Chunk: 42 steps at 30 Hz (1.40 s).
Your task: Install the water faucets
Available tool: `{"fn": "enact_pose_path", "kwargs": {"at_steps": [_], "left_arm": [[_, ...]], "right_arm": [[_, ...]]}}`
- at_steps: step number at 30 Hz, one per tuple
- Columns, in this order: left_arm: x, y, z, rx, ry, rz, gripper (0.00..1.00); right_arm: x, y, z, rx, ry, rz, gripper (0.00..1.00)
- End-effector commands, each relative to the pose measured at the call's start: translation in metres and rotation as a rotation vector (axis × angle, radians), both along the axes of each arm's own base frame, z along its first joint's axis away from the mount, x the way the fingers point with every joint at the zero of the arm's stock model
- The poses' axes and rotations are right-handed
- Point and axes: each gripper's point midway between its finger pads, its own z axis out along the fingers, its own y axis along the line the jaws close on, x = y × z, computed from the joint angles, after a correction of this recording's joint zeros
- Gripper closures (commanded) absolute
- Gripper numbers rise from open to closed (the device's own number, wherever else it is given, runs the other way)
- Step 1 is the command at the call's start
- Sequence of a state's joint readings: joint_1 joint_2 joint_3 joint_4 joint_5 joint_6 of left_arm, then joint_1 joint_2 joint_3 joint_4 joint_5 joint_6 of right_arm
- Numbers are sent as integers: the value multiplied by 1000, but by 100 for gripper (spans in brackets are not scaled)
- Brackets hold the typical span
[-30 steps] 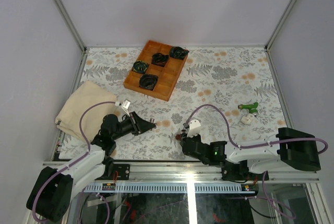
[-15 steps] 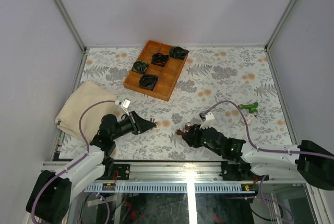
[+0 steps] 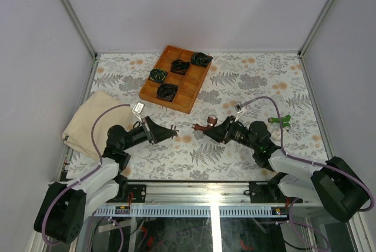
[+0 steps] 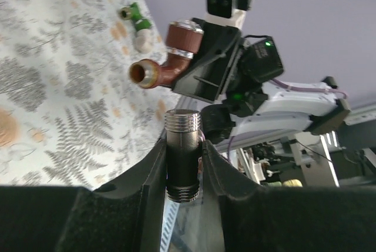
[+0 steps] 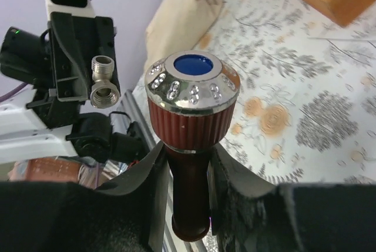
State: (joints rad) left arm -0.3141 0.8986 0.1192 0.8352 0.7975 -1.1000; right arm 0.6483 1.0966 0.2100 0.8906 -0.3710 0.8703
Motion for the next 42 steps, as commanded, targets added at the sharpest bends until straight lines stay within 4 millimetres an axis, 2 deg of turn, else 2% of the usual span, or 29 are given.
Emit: {"fn": "enact_pose_path", "kwargs": {"at_steps": [1, 5, 14, 16, 21, 28, 34, 39, 42], "left_arm": [[-14, -4, 70, -140, -195, -110, 100], [-17, -5, 78, -146, -205, -141, 100], [-23, -5, 88, -196, -213, -174, 100], [-24, -7, 90, -203, -210, -187, 100], [-29, -18, 97, -221, -209, -211, 100], [-26, -23, 96, -230, -196, -192, 100], [-25, -29, 96, -234, -178, -191, 100], [-22, -28, 88, -208, -157, -155, 100], [-20, -28, 86, -192, -149, -137, 100]], "right_arm": [[-7, 20, 76, 144, -234, 167, 99], [-24, 8, 86, 227, -285, 167, 99], [-44, -14, 87, 153, -346, 133, 100], [-51, -16, 88, 149, -371, 153, 100], [-54, -22, 83, 104, -395, 140, 100], [-60, -20, 85, 85, -412, 143, 100], [-71, 3, 93, 43, -471, 128, 100], [-76, 5, 101, 62, -518, 89, 100], [-74, 4, 99, 53, -521, 64, 100]]}}
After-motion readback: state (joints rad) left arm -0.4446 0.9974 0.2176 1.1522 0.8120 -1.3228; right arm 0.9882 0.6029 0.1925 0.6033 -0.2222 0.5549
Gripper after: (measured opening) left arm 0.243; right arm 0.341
